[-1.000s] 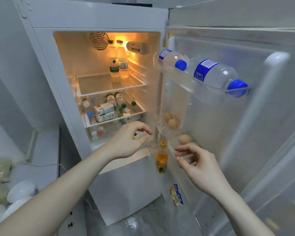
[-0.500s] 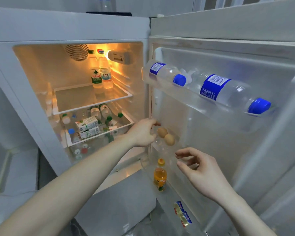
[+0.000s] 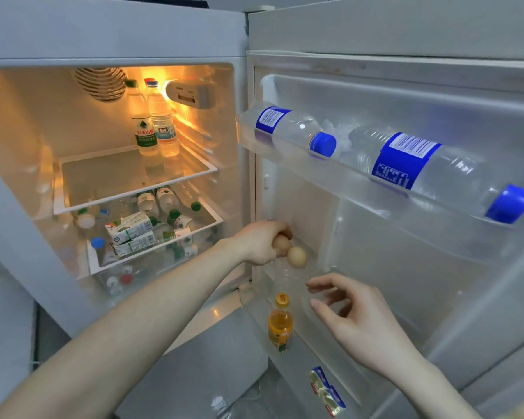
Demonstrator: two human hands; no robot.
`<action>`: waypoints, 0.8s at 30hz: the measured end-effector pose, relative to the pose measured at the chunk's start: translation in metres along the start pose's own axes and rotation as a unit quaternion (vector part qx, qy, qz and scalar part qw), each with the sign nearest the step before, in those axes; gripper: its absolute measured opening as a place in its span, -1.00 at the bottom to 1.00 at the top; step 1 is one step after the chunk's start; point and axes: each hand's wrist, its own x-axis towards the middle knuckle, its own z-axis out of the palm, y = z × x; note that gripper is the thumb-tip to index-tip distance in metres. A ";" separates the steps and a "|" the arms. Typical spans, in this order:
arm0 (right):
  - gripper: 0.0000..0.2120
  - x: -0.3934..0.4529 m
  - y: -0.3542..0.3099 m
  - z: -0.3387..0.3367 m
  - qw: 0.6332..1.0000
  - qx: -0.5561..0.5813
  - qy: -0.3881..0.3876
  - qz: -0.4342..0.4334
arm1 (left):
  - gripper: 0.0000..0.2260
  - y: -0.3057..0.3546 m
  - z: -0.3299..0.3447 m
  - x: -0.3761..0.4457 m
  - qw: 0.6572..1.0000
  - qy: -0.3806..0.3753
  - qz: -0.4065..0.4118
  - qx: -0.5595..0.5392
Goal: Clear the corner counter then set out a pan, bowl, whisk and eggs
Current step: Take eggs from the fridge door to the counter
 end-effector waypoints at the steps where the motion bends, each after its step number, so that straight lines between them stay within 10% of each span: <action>1: -0.81 0.004 -0.003 0.000 1.000 -0.002 0.003 -0.005 | -0.66 -0.001 0.000 0.000 1.000 0.006 0.002 -0.001; 11: -0.64 0.073 -0.032 0.025 0.989 -0.140 -0.033 -0.030 | -0.73 -0.026 -0.019 -0.078 0.953 0.259 -0.038 -0.150; 24: -0.58 0.126 -0.041 0.055 0.922 -0.342 -0.156 0.092 | -0.72 -0.027 -0.024 -0.200 0.913 0.335 -0.089 -0.213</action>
